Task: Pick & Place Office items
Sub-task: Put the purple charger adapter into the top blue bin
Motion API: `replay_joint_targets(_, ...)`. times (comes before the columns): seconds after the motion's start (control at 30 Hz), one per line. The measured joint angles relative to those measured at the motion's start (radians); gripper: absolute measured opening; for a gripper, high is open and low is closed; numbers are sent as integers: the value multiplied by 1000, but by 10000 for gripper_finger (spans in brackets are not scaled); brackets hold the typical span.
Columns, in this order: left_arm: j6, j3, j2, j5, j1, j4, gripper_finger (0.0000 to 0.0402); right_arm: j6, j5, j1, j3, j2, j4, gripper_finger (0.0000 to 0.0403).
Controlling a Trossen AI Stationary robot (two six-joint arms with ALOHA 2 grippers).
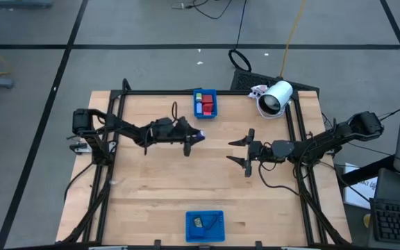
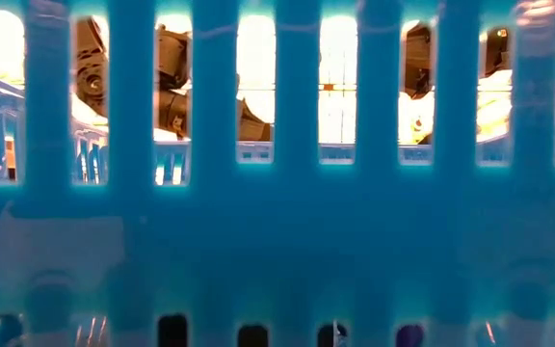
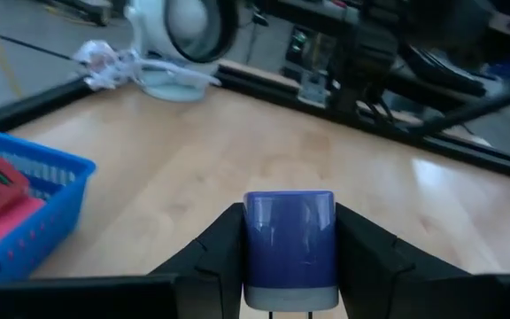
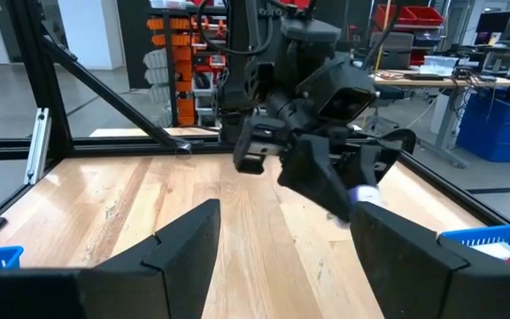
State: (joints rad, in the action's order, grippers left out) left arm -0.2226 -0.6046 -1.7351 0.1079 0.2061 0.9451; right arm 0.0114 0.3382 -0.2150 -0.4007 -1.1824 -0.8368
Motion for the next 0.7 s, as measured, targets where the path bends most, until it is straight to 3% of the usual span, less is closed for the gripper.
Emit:
replay_joint_targets(0.2, 12, -68, 0, -185, 0, -15, 133, 0, 0, 0, 0, 0, -5, 242)
replay_joint_targets(0.37, 72, -181, 0, -305, 7, -139, 133, 0, 2, 0, 0, 0, -5, 242)
replay_joint_targets(0.5, 97, -275, 0, -352, 36, -292, 133, 0, 2, 0, 0, 0, -5, 242)
replay_joint_targets(0.7, -19, -367, 0, -390, 120, -435, 133, 0, 3, 0, 0, 0, -5, 242)
